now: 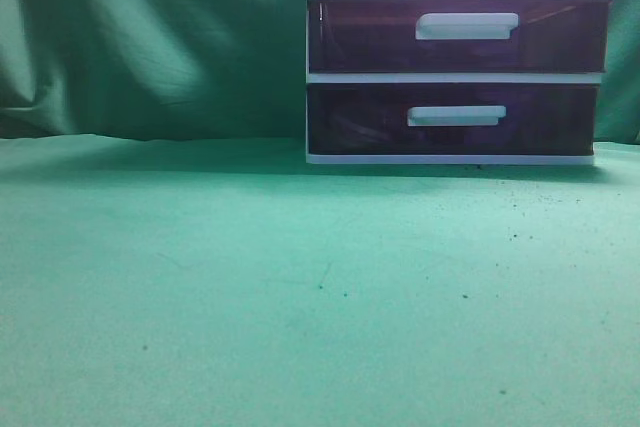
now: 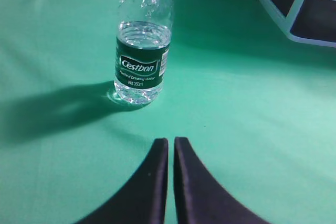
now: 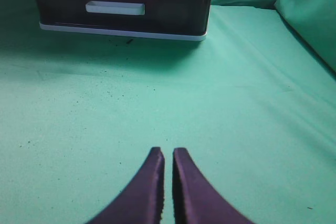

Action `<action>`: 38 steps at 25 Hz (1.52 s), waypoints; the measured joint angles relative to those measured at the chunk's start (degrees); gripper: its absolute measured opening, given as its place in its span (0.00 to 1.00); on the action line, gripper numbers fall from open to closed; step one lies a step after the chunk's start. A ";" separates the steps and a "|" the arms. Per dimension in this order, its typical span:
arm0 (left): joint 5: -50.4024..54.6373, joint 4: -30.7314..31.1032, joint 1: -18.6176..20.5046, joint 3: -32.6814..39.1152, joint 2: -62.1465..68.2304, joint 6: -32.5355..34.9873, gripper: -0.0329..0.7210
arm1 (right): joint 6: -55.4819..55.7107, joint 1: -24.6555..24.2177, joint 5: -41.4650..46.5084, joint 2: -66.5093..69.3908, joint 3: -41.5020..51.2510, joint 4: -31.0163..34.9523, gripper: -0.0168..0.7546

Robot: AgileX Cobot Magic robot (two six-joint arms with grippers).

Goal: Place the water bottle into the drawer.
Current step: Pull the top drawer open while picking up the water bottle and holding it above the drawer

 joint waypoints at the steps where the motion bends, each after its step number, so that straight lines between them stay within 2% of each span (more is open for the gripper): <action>1: 0.00 0.00 0.00 0.00 0.00 0.00 0.04 | 0.00 0.00 0.00 0.00 0.00 0.00 0.08; 21: -0.97 -0.34 0.00 0.00 0.00 0.00 0.04 | 0.00 0.00 0.00 0.00 0.00 0.00 0.08; 26: -17.94 -16.86 0.00 0.00 0.00 -0.03 0.04 | 0.00 0.00 0.00 0.00 0.00 0.00 0.08; 29: -24.89 -20.22 0.00 0.00 0.00 -0.03 0.04 | 0.00 0.00 0.00 0.00 0.00 0.00 0.08; 32: -28.13 -19.92 0.00 0.00 0.00 0.07 0.04 | 0.00 0.00 0.00 0.00 0.00 0.00 0.08; 35: -28.26 -16.41 0.00 -0.80 0.00 0.19 0.04 | 0.00 0.00 0.00 0.00 0.00 0.00 0.08; 38: -24.21 -12.01 0.00 -6.54 0.48 0.19 0.04 | 0.00 0.00 0.00 0.00 0.00 0.00 0.08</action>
